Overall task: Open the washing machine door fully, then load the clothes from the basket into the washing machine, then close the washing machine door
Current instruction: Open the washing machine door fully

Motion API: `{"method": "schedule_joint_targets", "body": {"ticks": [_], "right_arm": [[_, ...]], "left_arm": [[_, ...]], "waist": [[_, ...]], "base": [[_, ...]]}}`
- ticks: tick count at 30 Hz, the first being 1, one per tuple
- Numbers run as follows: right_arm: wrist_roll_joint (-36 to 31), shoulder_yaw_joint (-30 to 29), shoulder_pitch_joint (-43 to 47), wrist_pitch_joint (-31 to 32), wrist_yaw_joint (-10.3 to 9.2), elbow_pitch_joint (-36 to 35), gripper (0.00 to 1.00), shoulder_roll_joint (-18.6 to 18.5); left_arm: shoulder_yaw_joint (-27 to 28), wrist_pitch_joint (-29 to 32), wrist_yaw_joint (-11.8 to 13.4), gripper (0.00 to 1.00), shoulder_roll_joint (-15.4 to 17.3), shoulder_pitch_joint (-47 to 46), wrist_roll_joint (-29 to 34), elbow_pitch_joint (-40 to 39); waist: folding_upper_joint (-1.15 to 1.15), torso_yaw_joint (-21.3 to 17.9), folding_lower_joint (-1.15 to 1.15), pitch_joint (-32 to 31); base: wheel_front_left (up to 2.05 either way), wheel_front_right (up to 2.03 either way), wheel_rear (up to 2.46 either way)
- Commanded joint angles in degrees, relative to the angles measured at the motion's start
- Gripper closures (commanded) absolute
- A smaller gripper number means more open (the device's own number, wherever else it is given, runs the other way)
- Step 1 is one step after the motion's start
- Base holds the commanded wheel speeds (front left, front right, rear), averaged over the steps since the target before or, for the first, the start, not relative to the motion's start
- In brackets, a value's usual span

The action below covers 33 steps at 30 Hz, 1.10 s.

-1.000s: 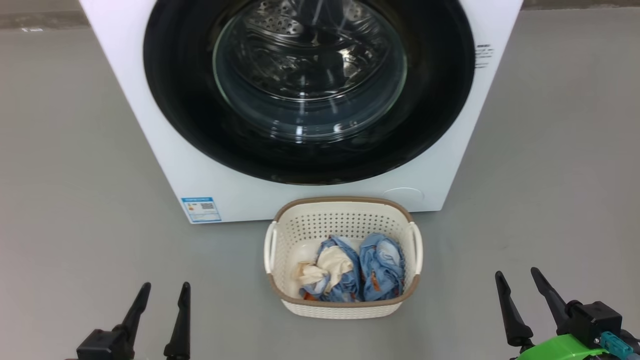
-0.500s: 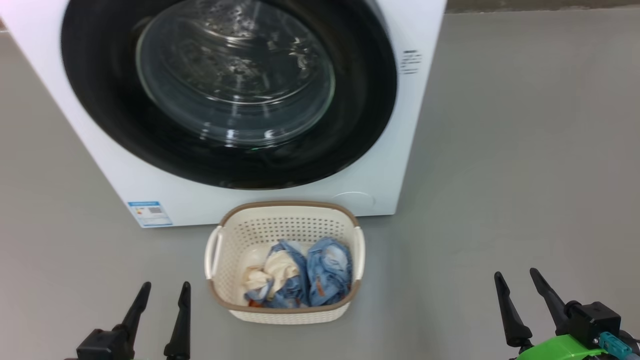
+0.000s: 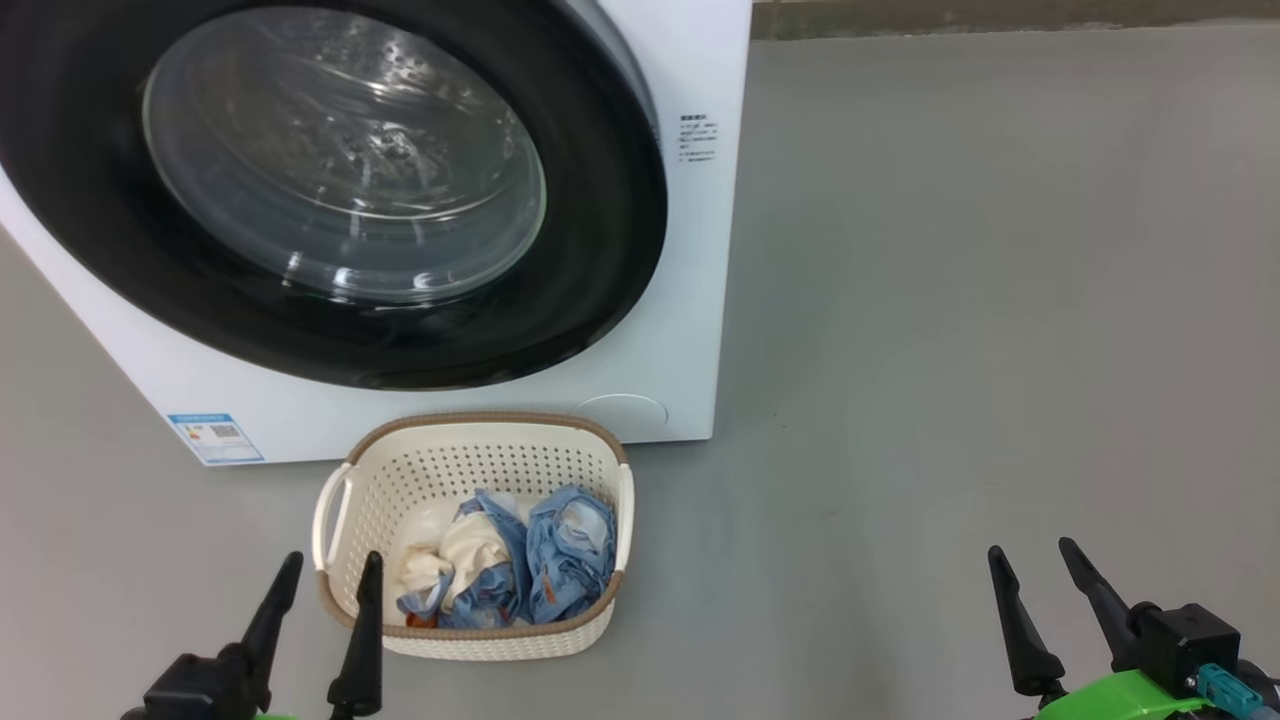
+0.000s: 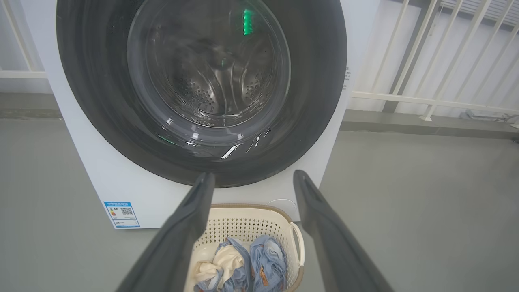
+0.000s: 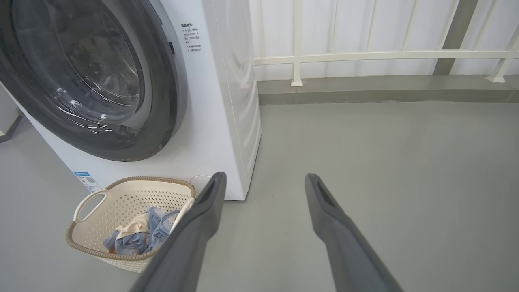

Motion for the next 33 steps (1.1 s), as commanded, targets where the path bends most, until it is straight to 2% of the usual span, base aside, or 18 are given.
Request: {"method": "schedule_joint_targets", "body": {"ticks": [1, 9, 10, 11, 12, 21, 22, 33], "right_arm": [[0.0, 1.4, -0.6, -0.7, 0.09, -1.2, 0.00, -0.6], [1.9, 1.4, -1.3, -0.7, 0.09, -1.0, 0.00, 0.2], [2.4, 1.6, -1.6, -0.7, 0.09, -1.0, 0.40, 0.3], [2.8, 1.9, -1.9, -0.7, 0.09, -1.1, 0.73, 0.4], [3.5, 2.1, -2.3, -0.7, 0.09, -1.2, 0.99, 0.5], [10.9, 2.4, -9.4, -0.7, 0.09, -2.3, 1.00, 1.5], [13.9, 1.9, -12.2, -0.7, 0.09, -2.8, 1.00, 1.9], [26.9, 0.9, -28.1, -0.7, 0.09, -2.3, 1.00, 1.9]], "left_arm": [[2.1, -0.4, -0.1, 0.00, 0.9, -0.6, -0.4, -1.6], [1.6, -0.4, -0.1, 0.00, 0.5, -0.5, -0.9, -1.5], [1.5, -0.4, -0.1, 0.00, 0.4, -0.5, -0.9, -1.5], [1.4, -0.4, -0.1, 0.00, 0.3, -0.4, -0.9, -1.5], [1.4, -0.4, -0.1, 0.00, 0.2, -0.4, -1.0, -1.5], [0.7, -0.4, -0.1, 0.00, -0.2, -1.2, -1.3, -1.7], [0.4, -0.4, -0.1, 0.00, -0.2, -1.7, -1.4, -1.8], [-2.0, -0.4, -0.1, 0.00, -0.4, -5.7, -2.1, -1.7]], "waist": [[0.00, 0.0, 0.00, 0.0], [0.00, 0.0, 0.00, 0.1], [0.00, 0.0, 0.00, 0.1], [0.00, 0.0, 0.00, 0.0], [0.00, 0.0, 0.00, 0.1], [0.00, 0.3, 0.00, 1.4], [0.00, 0.5, 0.00, 2.0], [0.00, 4.1, 0.00, 6.1]], "base": [[0.33, 0.33, -0.67], [0.07, 0.07, -0.14], [0.00, 0.00, 0.00], [0.00, 0.00, 0.00], [0.00, 0.00, 0.00], [0.00, 0.00, 0.00], [0.00, 0.00, 0.00], [0.00, 0.00, 0.00]]}}
